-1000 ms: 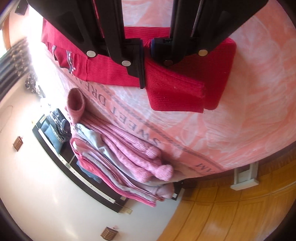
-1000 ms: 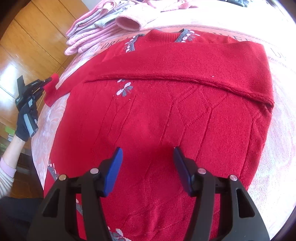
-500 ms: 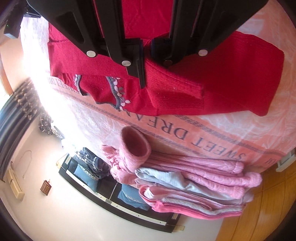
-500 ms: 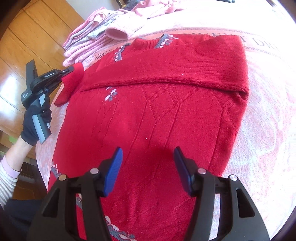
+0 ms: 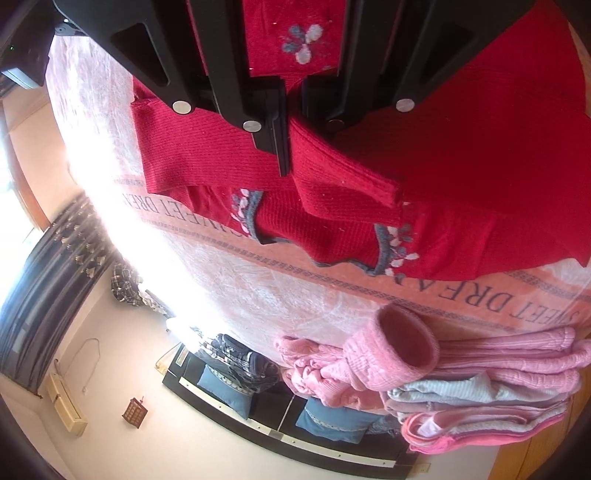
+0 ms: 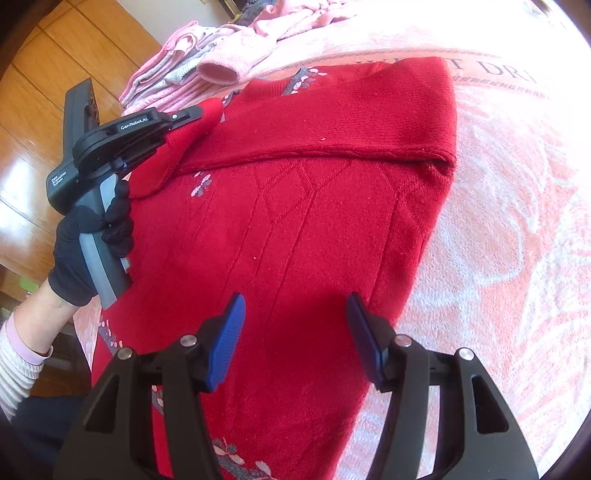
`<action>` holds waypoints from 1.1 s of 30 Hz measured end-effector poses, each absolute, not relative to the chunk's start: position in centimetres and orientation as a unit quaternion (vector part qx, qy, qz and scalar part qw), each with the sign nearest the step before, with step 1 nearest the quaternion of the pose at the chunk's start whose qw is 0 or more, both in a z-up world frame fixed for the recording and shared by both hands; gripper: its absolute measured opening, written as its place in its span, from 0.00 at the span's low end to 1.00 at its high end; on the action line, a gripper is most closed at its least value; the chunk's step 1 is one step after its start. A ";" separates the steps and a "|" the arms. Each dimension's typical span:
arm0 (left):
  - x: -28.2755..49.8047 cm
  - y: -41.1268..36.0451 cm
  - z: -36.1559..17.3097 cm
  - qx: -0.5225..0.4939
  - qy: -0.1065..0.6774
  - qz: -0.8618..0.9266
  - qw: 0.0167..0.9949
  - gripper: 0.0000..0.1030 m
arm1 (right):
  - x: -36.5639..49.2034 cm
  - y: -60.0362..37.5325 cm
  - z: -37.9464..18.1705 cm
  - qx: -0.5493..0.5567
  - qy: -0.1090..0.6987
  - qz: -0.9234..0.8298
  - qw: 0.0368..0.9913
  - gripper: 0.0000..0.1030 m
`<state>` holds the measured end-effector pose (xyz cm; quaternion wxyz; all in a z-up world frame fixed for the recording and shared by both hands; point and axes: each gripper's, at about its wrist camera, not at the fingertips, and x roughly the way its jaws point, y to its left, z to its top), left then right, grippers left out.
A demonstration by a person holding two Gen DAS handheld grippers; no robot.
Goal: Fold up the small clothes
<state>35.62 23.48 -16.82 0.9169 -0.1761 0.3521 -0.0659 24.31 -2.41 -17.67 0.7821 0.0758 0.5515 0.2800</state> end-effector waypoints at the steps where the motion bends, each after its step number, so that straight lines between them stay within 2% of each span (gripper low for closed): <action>1: 35.8 22.7 -16.9 -0.174 0.353 -0.071 0.917 0.05 | 24.4 -2.7 -17.7 0.078 0.552 0.279 0.782 0.55; 8: 37.1 18.7 -18.4 -0.166 0.365 -0.080 0.912 0.05 | 24.0 -4.1 -17.9 0.089 0.549 0.283 0.781 0.55; 19: 37.9 17.2 -20.1 -0.159 0.388 -0.066 0.905 0.05 | 24.0 -4.8 -18.0 0.097 0.549 0.285 0.780 0.55; 22: 37.8 16.0 -19.6 -0.125 0.391 -0.087 0.908 0.08 | 24.1 -4.6 -18.0 0.096 0.549 0.283 0.780 0.55; 25: 37.8 13.8 -19.5 -0.055 0.417 -0.139 0.897 0.22 | 24.3 -4.4 -17.9 0.098 0.551 0.281 0.780 0.55; 28: 36.6 13.8 -19.2 -0.035 0.418 -0.165 0.893 0.22 | 24.8 -4.3 -17.8 0.103 0.553 0.277 0.779 0.55; 33: 35.0 19.7 -17.1 -0.094 0.410 -0.154 0.894 0.23 | 26.1 -3.8 -15.5 0.114 0.536 0.279 0.789 0.57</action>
